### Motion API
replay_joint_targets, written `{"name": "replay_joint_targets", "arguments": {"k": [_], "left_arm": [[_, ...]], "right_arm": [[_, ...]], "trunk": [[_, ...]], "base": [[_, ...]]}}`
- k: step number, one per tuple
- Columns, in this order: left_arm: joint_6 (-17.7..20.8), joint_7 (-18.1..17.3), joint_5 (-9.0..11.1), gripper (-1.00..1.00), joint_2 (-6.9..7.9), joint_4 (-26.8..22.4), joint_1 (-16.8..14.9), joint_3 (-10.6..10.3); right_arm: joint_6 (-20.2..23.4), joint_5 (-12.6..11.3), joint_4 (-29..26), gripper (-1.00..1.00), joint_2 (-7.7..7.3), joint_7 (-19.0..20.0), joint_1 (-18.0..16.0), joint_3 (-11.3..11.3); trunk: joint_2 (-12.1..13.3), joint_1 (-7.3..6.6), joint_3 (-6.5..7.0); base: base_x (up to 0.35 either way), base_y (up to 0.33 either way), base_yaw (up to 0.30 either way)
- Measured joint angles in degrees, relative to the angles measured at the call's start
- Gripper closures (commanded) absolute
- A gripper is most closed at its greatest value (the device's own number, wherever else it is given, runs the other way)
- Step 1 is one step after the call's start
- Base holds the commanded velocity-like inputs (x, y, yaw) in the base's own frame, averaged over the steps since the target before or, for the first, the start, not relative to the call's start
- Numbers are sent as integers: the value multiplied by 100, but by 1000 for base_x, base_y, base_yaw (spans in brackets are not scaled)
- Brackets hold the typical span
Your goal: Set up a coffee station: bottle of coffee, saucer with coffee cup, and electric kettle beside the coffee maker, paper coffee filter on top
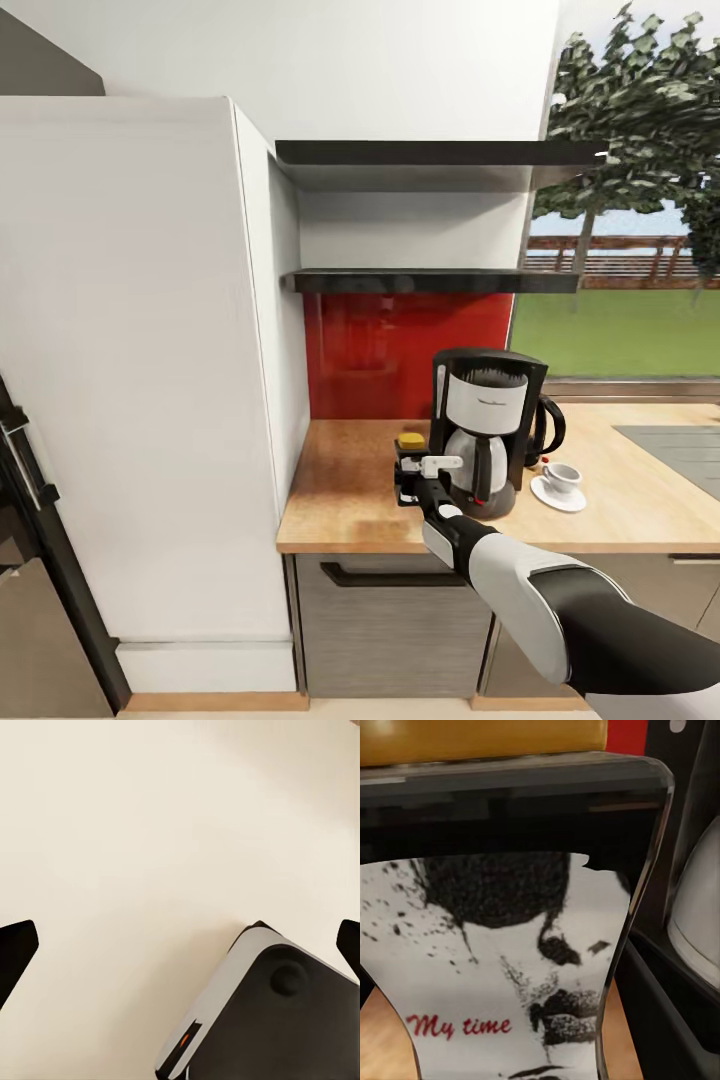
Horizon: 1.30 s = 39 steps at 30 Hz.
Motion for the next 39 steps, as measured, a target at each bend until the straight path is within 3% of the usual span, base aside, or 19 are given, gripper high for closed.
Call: {"name": "replay_joint_targets", "arguments": {"k": [4,39], "left_arm": [[-3,0,0,-100,0,0,0,1],[-4,-3,44,-100,0,2,2,1]], "right_arm": [[0,-3,0,100,0,-4,0,2],[-34,-48,0,100,-1,-148,83,-3]], "trunk": [[0,0,0],[-1396,768,-619]], "base": [[1,0,0],[0,0,0]]}}
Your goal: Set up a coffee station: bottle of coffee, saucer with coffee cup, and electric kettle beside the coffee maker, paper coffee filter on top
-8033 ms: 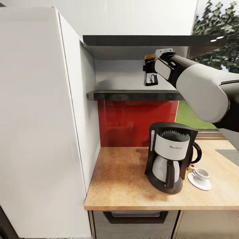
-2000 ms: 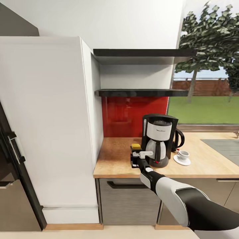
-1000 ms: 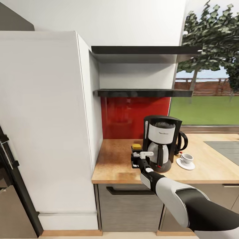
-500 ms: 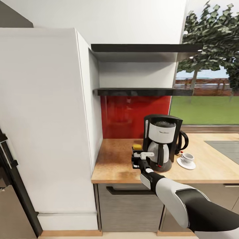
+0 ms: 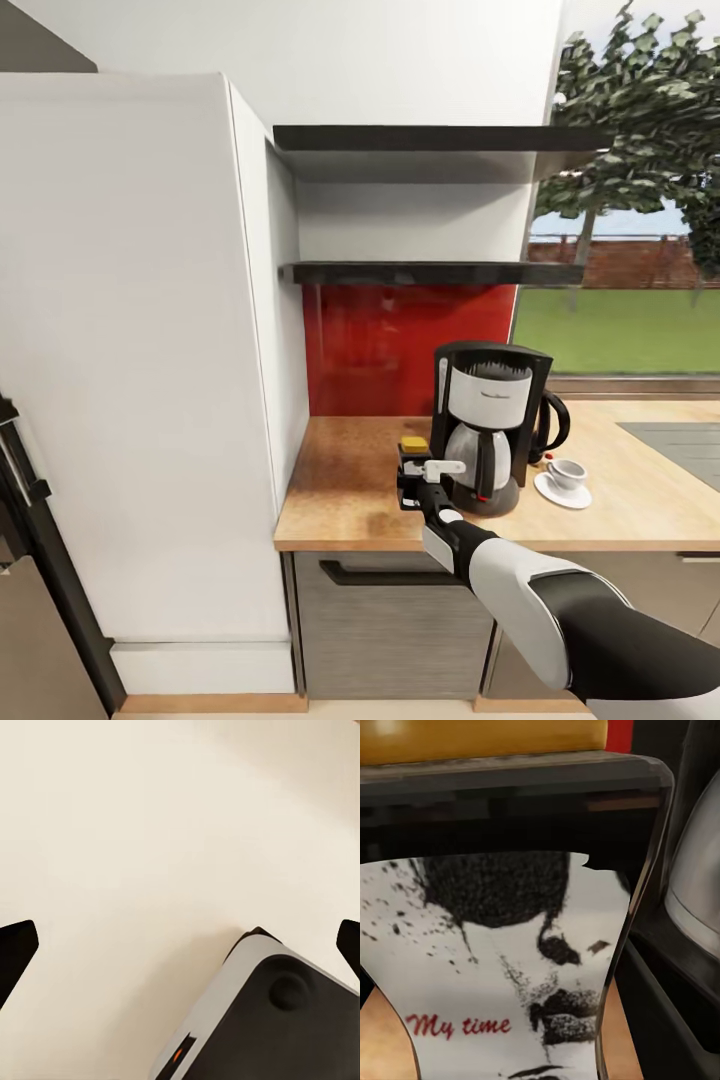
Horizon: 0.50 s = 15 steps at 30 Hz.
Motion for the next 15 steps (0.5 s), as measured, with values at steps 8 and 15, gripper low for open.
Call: {"name": "replay_joint_targets", "arguments": {"k": [8,15], "left_arm": [[0,2,0,-100,0,0,0,0],[0,0,0,-100,0,0,0,-3]], "right_arm": [[0,0,0,100,0,0,1,0],[0,0,0,100,0,0,1,0]], "trunk": [[-322,176,-144],[-603,330,-270]], "base": [[0,0,0],[0,0,0]]}}
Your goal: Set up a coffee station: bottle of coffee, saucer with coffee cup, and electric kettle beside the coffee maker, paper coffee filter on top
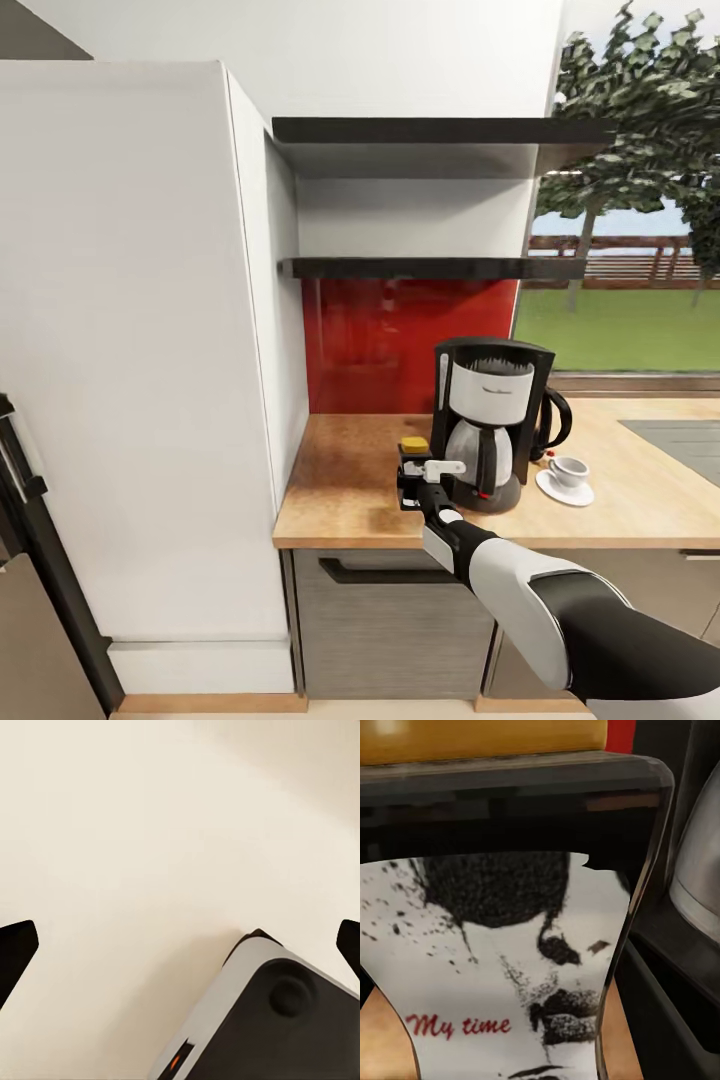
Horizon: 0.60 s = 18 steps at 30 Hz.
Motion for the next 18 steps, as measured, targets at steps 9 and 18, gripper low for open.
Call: {"name": "replay_joint_targets", "arguments": {"k": [9,18], "left_arm": [[0,1,0,-100,0,0,0,3],[0,1,0,-100,0,0,0,3]], "right_arm": [[3,0,0,100,0,0,8,0],[17,6,0,100,0,0,9,1]], "trunk": [[-362,198,-162],[-723,396,-324]], "base": [[0,0,0],[0,0,0]]}}
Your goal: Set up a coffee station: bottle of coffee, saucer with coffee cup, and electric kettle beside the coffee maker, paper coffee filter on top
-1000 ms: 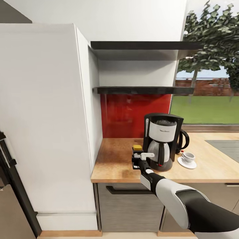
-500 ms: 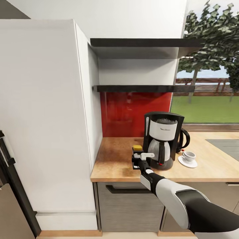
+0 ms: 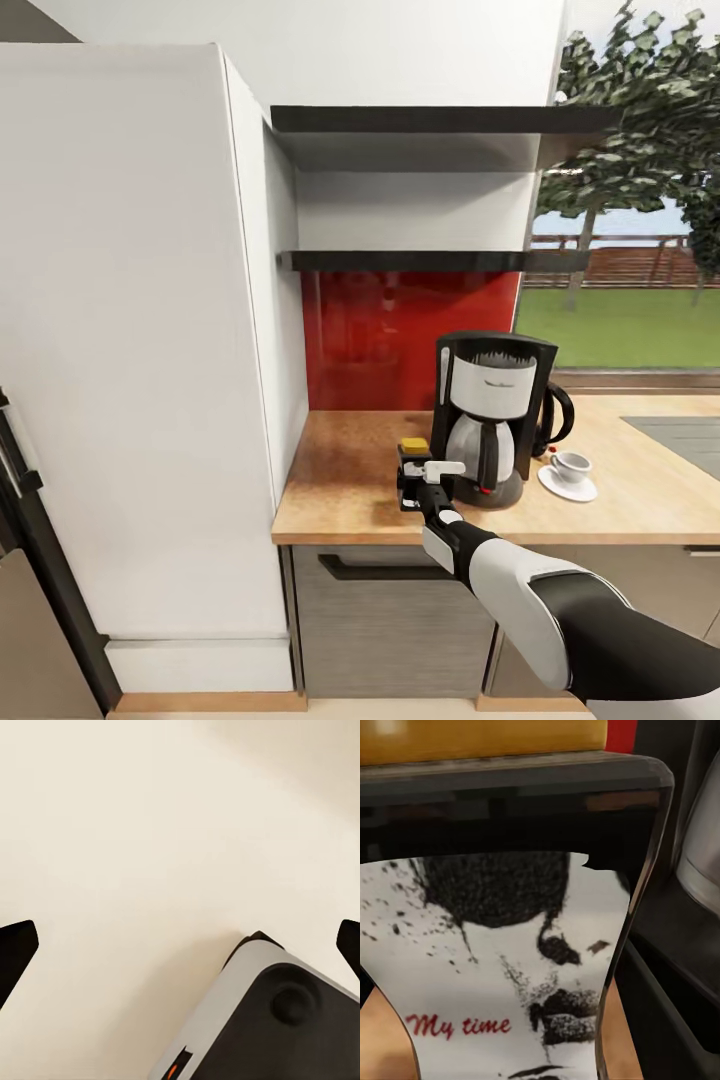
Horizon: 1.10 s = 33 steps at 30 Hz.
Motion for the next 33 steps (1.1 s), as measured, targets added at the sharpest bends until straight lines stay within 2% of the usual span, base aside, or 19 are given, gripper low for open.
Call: {"name": "replay_joint_targets", "arguments": {"k": [18,26,30,33], "left_arm": [[0,-3,0,-100,0,0,0,0],[0,-3,0,-100,0,0,0,0],[0,-1,0,-100,0,0,0,0],[0,-2,0,-100,0,0,0,0]], "right_arm": [[-18,15,-7,100,0,-15,-3,2],[-17,22,-8,100,0,-17,-3,1],[-22,30,-57,100,0,-17,-7,8],[-22,28,-59,100,0,-15,-7,6]], "trunk": [[-724,395,-323],[-725,396,-324],[-885,483,-394],[-887,484,-395]], "base": [[0,0,0],[0,0,0],[0,0,0],[0,0,0]]}}
